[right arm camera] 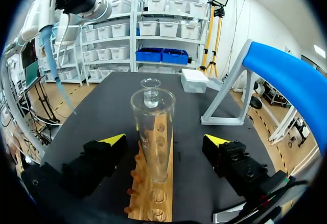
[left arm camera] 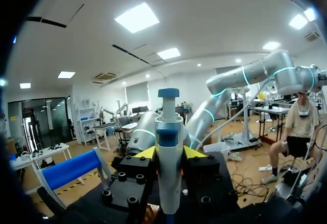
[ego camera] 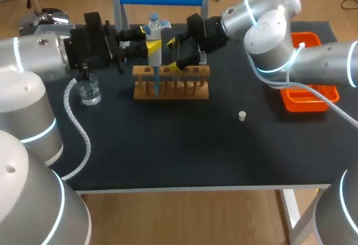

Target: Invert the test tube, pick up the pipette, mount the tip to pipette, aspirate from beaker and dispense into the tube, eject the tip, return the pipette, and cap with the stopper.

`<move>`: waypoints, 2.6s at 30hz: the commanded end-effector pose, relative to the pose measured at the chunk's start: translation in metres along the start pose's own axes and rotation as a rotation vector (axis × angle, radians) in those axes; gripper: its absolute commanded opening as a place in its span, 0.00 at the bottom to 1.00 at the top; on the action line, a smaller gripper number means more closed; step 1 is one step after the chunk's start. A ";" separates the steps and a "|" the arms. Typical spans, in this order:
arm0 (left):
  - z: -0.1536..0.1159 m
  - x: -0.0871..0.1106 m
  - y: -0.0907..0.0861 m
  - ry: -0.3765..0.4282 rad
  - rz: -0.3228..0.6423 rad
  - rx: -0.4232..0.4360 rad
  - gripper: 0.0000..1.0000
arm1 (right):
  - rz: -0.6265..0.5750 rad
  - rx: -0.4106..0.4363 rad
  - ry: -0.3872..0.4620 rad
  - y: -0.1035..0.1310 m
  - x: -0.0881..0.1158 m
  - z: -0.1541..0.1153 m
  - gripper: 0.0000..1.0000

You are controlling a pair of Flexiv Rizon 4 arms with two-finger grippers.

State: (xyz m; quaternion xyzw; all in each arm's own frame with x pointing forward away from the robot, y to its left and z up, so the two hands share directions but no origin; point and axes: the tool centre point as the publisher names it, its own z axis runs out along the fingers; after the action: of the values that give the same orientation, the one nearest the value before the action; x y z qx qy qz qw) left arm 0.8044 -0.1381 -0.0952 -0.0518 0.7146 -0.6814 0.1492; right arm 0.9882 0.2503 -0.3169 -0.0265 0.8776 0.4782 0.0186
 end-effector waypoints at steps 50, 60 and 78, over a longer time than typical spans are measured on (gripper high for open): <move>0.034 0.002 0.013 0.116 -0.046 -0.015 0.00 | 0.012 -0.081 -0.093 -0.025 0.071 -0.101 1.00; 0.034 0.002 0.013 0.116 -0.046 -0.015 0.00 | -0.057 -0.230 -0.089 0.006 0.126 -0.135 1.00; 0.034 0.002 0.013 0.116 -0.046 -0.015 0.00 | -0.043 -0.495 0.004 0.067 0.175 -0.125 1.00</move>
State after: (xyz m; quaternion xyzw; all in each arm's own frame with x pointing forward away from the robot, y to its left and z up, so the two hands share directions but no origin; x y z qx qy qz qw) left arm 0.8139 -0.1697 -0.1089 -0.0300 0.7263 -0.6807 0.0906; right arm 0.8108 0.1721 -0.2021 -0.0541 0.7379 0.6724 0.0190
